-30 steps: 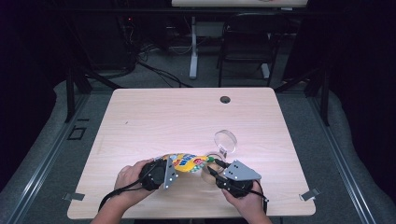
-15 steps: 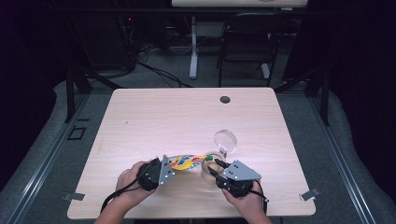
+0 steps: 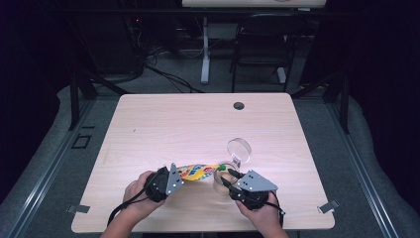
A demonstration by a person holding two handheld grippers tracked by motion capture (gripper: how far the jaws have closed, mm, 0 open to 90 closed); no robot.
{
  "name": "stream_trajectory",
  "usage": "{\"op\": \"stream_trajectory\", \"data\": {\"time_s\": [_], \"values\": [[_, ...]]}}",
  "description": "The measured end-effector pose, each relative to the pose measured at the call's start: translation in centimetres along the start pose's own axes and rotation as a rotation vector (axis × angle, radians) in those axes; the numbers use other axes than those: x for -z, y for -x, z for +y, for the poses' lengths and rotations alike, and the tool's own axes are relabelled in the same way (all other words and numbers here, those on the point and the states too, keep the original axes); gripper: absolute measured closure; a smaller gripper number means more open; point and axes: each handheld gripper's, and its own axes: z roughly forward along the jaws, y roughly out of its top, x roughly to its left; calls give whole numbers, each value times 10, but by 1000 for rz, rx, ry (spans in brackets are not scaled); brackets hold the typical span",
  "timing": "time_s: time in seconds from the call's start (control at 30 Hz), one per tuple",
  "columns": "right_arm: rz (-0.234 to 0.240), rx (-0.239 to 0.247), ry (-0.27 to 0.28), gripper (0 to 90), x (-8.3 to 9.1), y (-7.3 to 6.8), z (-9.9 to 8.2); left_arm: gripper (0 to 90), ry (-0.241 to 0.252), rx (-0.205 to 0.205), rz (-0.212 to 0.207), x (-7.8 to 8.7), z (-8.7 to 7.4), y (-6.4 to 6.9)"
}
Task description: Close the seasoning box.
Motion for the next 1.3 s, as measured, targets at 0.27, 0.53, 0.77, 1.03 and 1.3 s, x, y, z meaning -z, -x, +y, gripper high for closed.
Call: {"op": "stream_trajectory", "data": {"time_s": [0.27, 0.53, 0.77, 1.03, 1.3], "values": [[-3, -2, 1, 635, 0, 0, 0, 880, 2, 32, -13, 0, -1, -3], [-4, -4, 2, 634, 1, 1, 0, 880, 22, 100, -33, 0, -6, -8], [-13, -1, 1, 633, 1, 2, -1, 880, 40, 152, -40, 1, -11, -13], [-11, -5, 0, 632, 1, 2, -1, 879, 68, 221, -65, 2, -18, -20], [-16, -10, 3, 632, 1, 2, -2, 879, 74, 250, -63, 1, -23, -22]]}}
